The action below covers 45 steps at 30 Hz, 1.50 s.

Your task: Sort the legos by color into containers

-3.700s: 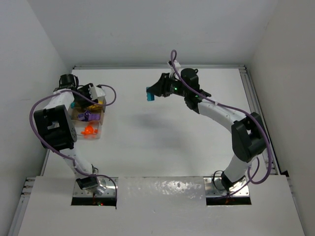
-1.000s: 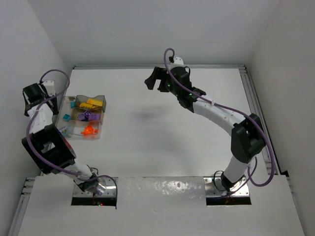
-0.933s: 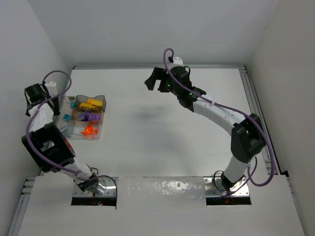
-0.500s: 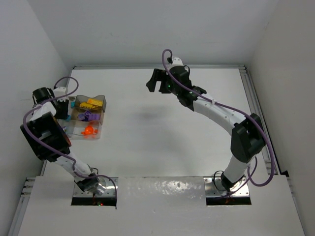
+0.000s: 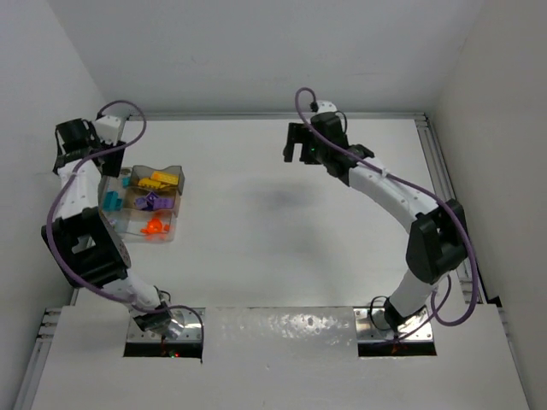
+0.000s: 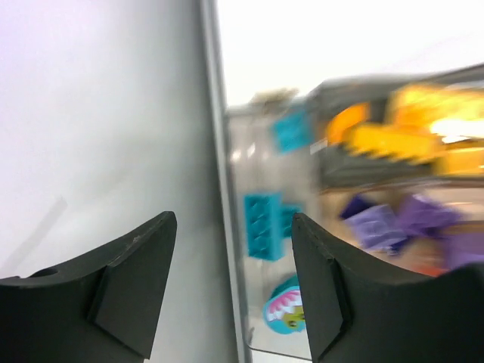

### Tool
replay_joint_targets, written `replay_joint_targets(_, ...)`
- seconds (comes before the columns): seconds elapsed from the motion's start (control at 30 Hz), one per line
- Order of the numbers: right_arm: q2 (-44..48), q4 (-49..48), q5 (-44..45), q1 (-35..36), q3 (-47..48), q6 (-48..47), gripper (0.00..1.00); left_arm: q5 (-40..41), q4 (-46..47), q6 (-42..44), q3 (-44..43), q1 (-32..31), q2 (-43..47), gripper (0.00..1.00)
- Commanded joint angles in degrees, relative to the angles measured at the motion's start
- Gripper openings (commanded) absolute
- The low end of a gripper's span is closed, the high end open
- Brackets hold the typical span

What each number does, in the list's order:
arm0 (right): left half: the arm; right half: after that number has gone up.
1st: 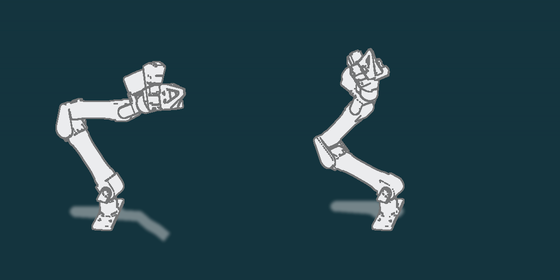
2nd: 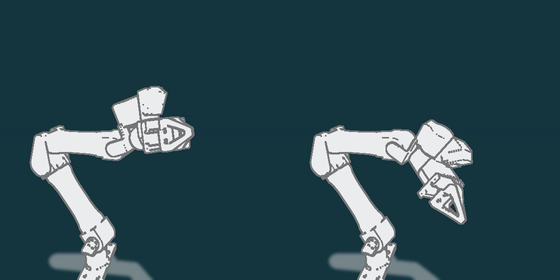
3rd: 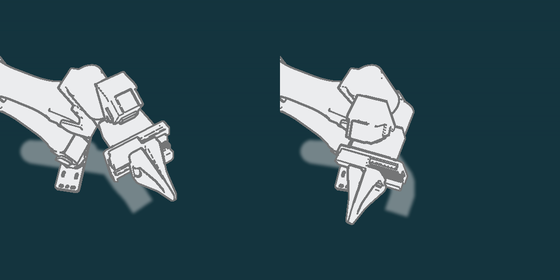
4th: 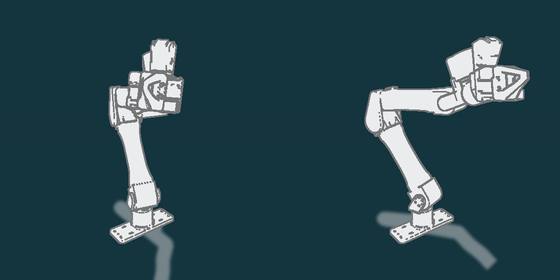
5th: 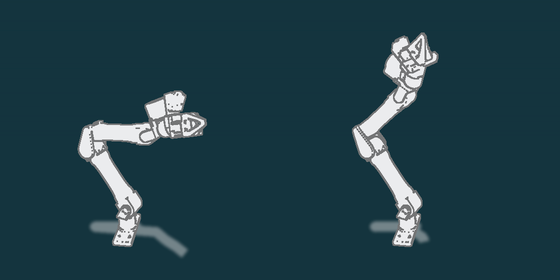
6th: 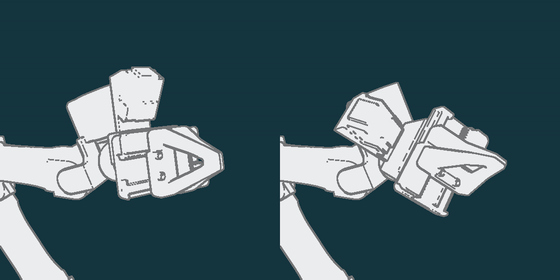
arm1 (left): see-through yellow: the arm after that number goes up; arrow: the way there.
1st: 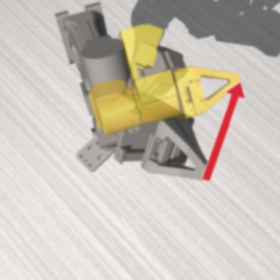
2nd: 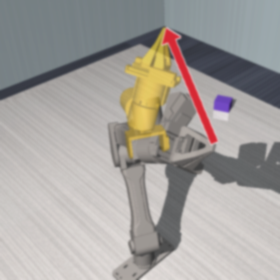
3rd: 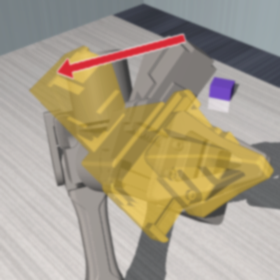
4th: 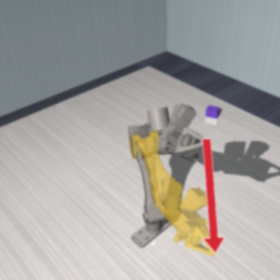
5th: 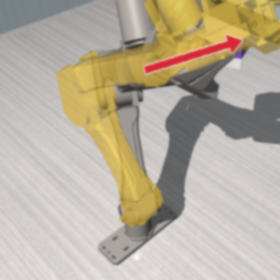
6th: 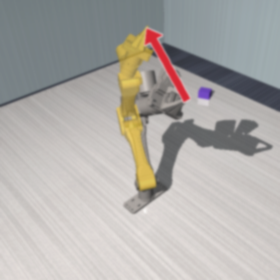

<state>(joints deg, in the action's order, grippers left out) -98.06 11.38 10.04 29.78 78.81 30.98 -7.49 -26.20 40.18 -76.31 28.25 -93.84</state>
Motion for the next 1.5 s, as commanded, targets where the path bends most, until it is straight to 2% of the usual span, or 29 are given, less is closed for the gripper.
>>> replay_joint_targets(0.0, 6.21, 8.90, 4.46, -8.04, -1.54, 0.30, 0.99, 1.16, -3.85, 1.30, -3.48, -9.68, 7.44, 0.60)
replay_joint_targets(0.13, 12.79, 13.41, 5.07, -17.81, -9.53, 4.35, 0.99, -1.74, -13.07, -1.07, -4.11, -23.11, 9.73, 0.60)
replay_joint_targets(0.17, 16.11, 13.50, 7.95, -19.57, -10.85, 3.74, 0.99, -2.26, -13.53, -1.16, -2.98, -25.50, 10.43, 0.60)
replay_joint_targets(0.2, 17.80, 13.32, 10.85, -19.93, -13.48, 2.43, 0.99, -1.66, -13.18, -1.94, -2.27, -29.96, 12.00, 0.61)
replay_joint_targets(0.33, 23.70, 13.14, 22.28, -20.29, -17.63, 1.70, 0.99, -2.88, -11.78, -6.07, 1.07, -37.38, 15.70, 0.61)
replay_joint_targets(0.43, 26.34, 14.37, 27.57, -20.20, -19.12, 5.65, 0.99, -9.99, -3.98, -9.94, 8.61, -38.97, 22.98, 0.62)
replay_joint_targets(0.53, 28.01, 17.18, 28.54, -20.20, -19.65, 7.86, 0.99, -16.41, 9.38, -14.07, 24.22, -39.41, 33.09, 0.64)
replay_joint_targets(0.6, 29.50, 17.98, 29.06, -20.20, -20.35, 9.09, 0.99, -17.12, 17.88, -16.97, 30.06, -39.41, 39.75, 0.65)
replay_joint_targets(0.7, 32.39, 16.49, 29.60, -20.20, -23.33, 9.97, 0.99, -16.16, 24.15, -20.48, 38.50, -39.50, 45.57, 0.65)
replay_joint_targets(0.83, 35.73, 13.77, 28.90, -20.11, -26.59, 10.41, 0.99, -14.23, 25.23, -20.59, 44.57, -39.50, 49.89, 0.65)
replay_joint_targets(1.0, 38.56, 10.16, 27.23, -20.20, -30.02, 8.92, 0.99, -12.73, 27.78, -20.58, 46.34, -39.50, 53.41, 0.65)
replay_joint_targets(1.13, 39.17, 8.14, 26.52, -20.20, -30.55, 8.83, 0.99, -8.26, 27.96, -23.13, 43.02, -39.50, 54.82, 0.66)
replay_joint_targets(1.37, 38.91, 7.43, 25.73, -20.11, -31.08, 8.92, 0.99, -11.32, 23.12, -19.62, 38.26, -39.50, 56.93, 0.66)
replay_joint_targets(1.43, 38.82, 7.34, 25.64, -20.11, -30.82, 8.48, 0.99, -5.03, 25.04, -20.75, 34.76, -39.50, 56.32, 0.68)
replay_joint_targets(1.47, 38.91, 7.34, 25.64, -20.20, -30.64, 8.13, 0.99, -2.04, 29.75, -20.85, 32.57, -39.41, 55.62, 0.72)
